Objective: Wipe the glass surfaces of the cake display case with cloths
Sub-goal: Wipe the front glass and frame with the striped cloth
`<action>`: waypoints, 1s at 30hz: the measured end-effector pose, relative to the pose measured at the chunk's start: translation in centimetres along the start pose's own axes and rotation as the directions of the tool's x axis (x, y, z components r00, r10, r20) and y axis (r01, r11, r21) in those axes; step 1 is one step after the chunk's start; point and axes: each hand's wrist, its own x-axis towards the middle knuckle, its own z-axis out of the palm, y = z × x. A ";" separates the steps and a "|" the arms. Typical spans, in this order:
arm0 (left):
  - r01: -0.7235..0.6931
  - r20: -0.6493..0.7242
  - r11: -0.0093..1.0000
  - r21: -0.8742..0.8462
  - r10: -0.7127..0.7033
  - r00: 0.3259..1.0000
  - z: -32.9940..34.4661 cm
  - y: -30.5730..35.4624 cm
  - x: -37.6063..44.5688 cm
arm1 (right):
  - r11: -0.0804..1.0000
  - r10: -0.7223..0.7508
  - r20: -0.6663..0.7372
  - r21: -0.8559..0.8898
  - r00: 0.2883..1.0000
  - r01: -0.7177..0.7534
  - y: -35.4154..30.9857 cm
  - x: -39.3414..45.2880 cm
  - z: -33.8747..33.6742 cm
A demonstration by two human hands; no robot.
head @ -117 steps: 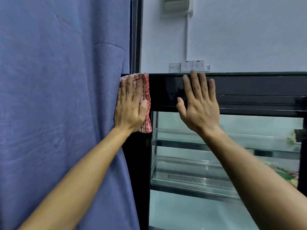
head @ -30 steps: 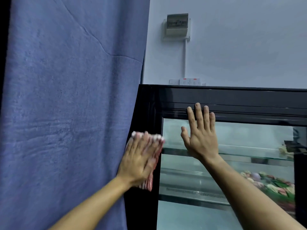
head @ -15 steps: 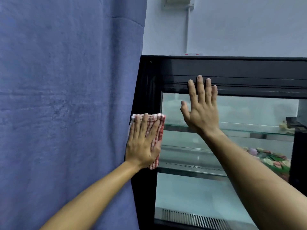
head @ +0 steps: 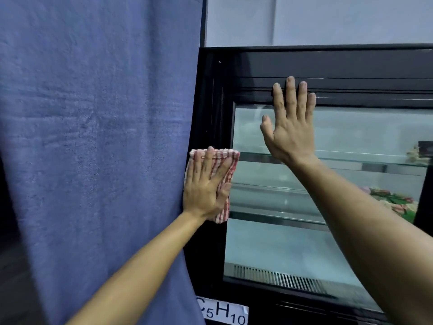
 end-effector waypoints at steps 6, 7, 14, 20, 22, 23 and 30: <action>0.051 0.008 0.999 0.004 -0.051 0.999 2.2 0.6 -7.8 | 0.999 -0.026 -0.046 -0.038 0.999 0.024 -0.3 -0.6 -0.2; 0.036 0.019 0.999 0.013 -0.037 0.999 2.7 0.5 -9.4 | 0.999 -0.037 -0.052 -0.039 0.998 0.035 -0.4 -1.2 -0.3; 0.003 0.132 0.999 0.034 -0.007 0.991 3.2 0.2 -15.6 | 0.994 -0.100 0.019 -0.029 0.995 0.101 -0.5 -5.3 0.4; 0.046 0.024 0.999 -0.018 -0.045 0.999 2.0 -0.1 -7.2 | 0.997 -0.065 0.039 -0.032 0.997 0.067 -0.7 -5.4 0.2; 0.056 -0.003 0.998 -0.003 -0.056 0.998 2.1 0.1 -5.9 | 0.996 -0.083 0.007 -0.027 0.997 0.083 -0.8 -5.4 0.0; 0.067 -0.014 0.998 -0.003 -0.067 0.998 2.5 0.2 -6.4 | 0.995 -0.096 -0.014 -0.025 0.995 0.095 -1.0 -5.6 -0.1; 0.011 0.137 1.000 0.018 -0.013 0.990 4.7 2.3 -21.2 | 0.987 -0.155 0.058 0.044 0.986 0.152 -2.9 -10.1 0.3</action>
